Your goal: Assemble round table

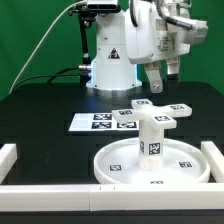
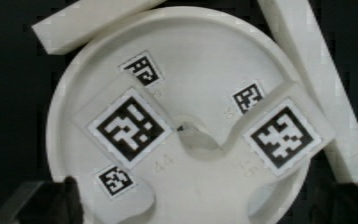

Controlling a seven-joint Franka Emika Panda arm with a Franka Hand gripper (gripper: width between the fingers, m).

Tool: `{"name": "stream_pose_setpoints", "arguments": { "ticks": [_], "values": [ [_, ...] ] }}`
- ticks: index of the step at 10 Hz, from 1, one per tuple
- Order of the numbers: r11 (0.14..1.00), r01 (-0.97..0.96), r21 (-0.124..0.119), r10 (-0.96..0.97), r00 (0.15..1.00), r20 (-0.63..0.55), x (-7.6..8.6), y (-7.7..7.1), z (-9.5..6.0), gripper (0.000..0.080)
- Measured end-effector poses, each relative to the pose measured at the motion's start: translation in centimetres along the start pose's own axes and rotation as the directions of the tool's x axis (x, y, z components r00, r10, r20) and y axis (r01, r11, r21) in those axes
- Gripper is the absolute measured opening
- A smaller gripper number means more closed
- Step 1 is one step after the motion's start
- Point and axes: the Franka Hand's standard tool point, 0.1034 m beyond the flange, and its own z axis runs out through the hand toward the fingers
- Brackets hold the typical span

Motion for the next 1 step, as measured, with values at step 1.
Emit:
{"name": "stream_pose_setpoints", "arguments": {
  "ticks": [1],
  "values": [
    [1.0, 0.004, 0.0, -0.004, 1.0, 0.0, 0.0, 0.02, 0.02, 0.0649]
  ]
}}
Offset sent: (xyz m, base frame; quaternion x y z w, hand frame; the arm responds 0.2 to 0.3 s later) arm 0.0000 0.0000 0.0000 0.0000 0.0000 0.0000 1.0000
